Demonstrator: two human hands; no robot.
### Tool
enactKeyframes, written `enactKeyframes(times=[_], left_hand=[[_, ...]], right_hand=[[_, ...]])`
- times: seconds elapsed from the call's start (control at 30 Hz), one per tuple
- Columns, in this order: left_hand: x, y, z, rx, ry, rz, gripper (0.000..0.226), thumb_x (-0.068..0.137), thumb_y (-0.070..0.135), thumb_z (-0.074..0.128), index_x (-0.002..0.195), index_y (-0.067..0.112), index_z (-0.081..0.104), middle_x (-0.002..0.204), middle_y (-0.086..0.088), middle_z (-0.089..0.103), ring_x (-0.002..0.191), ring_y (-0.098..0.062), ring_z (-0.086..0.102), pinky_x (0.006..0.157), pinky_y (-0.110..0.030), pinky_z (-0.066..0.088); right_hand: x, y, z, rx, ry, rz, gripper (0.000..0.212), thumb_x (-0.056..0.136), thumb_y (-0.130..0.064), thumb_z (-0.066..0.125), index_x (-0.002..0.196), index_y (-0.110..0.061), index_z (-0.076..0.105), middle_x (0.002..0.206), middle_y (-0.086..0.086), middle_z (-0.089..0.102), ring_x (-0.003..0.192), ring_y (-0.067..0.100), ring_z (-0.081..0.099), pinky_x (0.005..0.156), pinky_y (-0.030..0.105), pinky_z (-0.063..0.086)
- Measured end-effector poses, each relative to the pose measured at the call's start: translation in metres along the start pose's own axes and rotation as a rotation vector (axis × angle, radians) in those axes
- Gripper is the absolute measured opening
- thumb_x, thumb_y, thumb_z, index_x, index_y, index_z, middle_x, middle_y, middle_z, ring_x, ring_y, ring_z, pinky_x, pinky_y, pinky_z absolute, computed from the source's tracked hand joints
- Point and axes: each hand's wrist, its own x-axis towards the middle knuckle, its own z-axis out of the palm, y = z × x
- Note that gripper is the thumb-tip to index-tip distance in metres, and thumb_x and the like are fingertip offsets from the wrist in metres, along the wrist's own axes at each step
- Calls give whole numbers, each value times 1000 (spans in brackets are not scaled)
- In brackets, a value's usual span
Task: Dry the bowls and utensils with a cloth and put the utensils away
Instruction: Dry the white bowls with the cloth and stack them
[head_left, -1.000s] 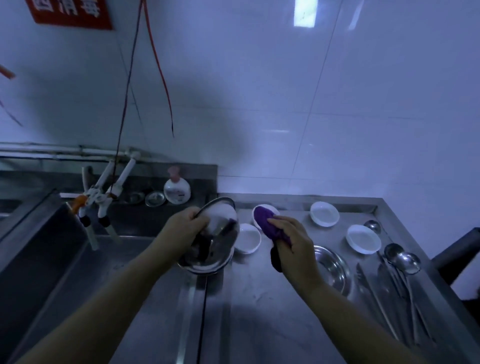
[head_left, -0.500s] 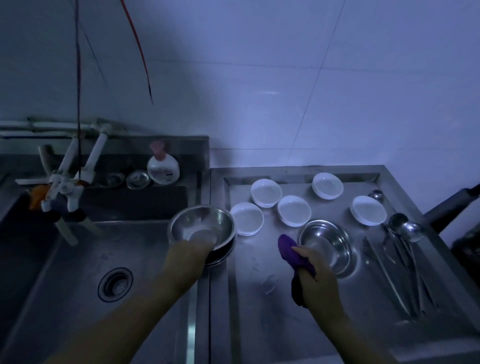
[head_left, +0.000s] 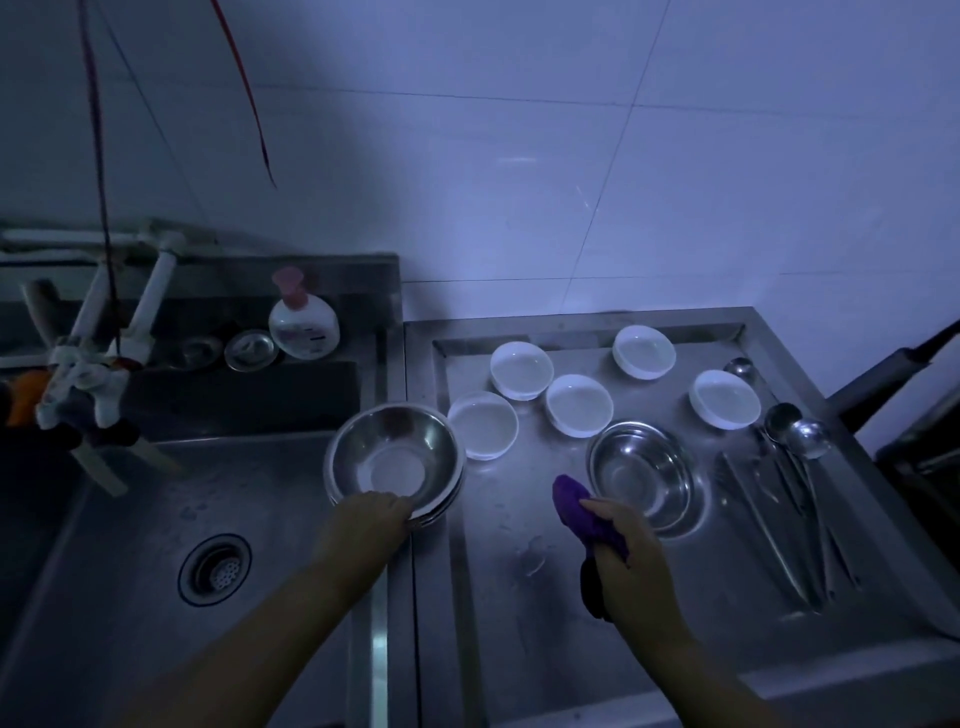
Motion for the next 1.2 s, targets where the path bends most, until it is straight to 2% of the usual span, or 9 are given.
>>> enactKeyframes(times=[0.17,0.3,0.47,0.63,0.73,0.9,1.0,1.1,1.2], left_hand=[[-3,0,4,33,5,9,36,51,38,89,51,22,58,44,2,54,37,-11,52,38,-17,34],[-2,9,-2,-88,-21,-73,22,85,36,65,72,19,63,66,1,64,61,-18,61,55,-29,44],[26,54,-24,-162,46,-68,11,82,26,69,82,15,68,73,-5,69,65,-24,65,59,-31,47],[73,122,-22,-378,131,-95,25,82,21,70,106,13,69,94,-6,73,85,-25,69,71,-33,53],[116,156,1,-554,-38,-319,29,94,31,50,119,19,61,111,-2,67,102,-20,61,84,-30,45],[195,183,51,-777,-246,-669,20,96,19,42,100,8,59,105,-17,61,99,-30,58,80,-35,42],[234,189,79,-1062,-197,-960,29,93,26,51,95,1,65,96,-21,66,89,-33,64,88,-44,52],[259,199,94,-1387,-64,-1193,28,90,25,60,92,-3,59,78,-23,64,67,-34,65,71,-47,57],[271,205,102,-1450,-1,-1293,23,89,19,61,82,-2,54,67,-17,60,44,-23,62,61,-43,59]], right_hand=[[0,6,-2,13,-8,41,45,71,29,51,98,-4,65,102,3,60,98,27,58,89,41,47],[0,13,-9,43,21,68,44,72,29,52,100,-2,66,104,8,62,100,26,58,92,43,46],[9,28,-29,78,13,123,48,73,28,51,97,-12,64,103,8,62,96,29,59,87,46,47],[38,52,-54,90,5,131,51,69,28,51,97,-11,66,101,7,63,94,27,61,83,35,46],[63,73,-71,102,-10,134,51,70,28,52,96,-14,65,103,6,63,98,25,60,86,31,46],[110,111,-105,159,-14,147,58,67,29,51,93,-21,66,101,-4,64,96,24,61,87,39,47],[131,136,-125,203,-42,164,62,69,29,50,91,-26,66,98,-4,64,89,28,62,81,43,46],[146,155,-142,206,-66,165,57,70,26,50,94,-23,67,102,-1,63,91,33,62,83,47,48],[155,162,-154,191,-107,149,46,71,12,54,95,-25,66,105,-2,62,98,15,60,90,32,47]])
